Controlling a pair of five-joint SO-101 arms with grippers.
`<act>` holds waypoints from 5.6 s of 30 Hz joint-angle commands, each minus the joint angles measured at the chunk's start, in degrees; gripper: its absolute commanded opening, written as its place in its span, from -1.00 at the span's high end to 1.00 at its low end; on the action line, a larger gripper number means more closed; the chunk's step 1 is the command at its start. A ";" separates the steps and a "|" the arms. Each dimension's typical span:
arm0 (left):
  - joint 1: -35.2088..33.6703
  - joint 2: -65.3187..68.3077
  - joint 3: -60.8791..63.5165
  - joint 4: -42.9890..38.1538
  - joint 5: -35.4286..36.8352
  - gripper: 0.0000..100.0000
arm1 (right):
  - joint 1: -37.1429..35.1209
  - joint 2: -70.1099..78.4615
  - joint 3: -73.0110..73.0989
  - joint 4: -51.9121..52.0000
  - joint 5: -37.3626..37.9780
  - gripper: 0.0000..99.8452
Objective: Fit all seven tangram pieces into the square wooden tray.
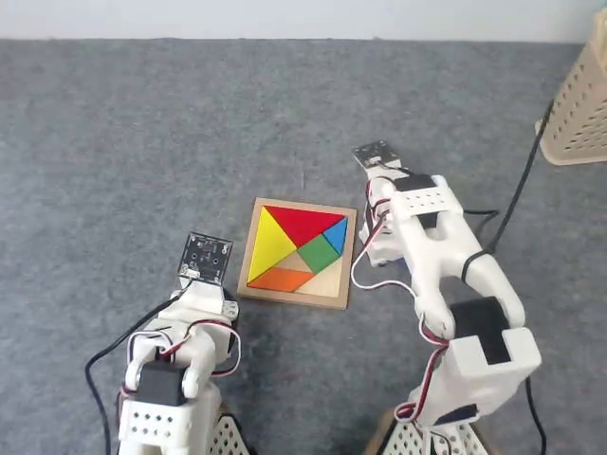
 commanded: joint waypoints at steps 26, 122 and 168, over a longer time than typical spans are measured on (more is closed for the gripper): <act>-0.09 -1.14 -1.10 0.35 0.53 0.98 | 10.68 -1.89 -1.32 0.22 -0.79 0.99; -0.09 -1.14 -1.10 0.35 0.53 0.98 | -14.81 -5.67 -0.97 -8.66 -8.70 0.99; -0.09 -1.14 -1.10 0.35 0.53 0.98 | -14.20 -52.70 35.78 -25.98 -9.23 0.99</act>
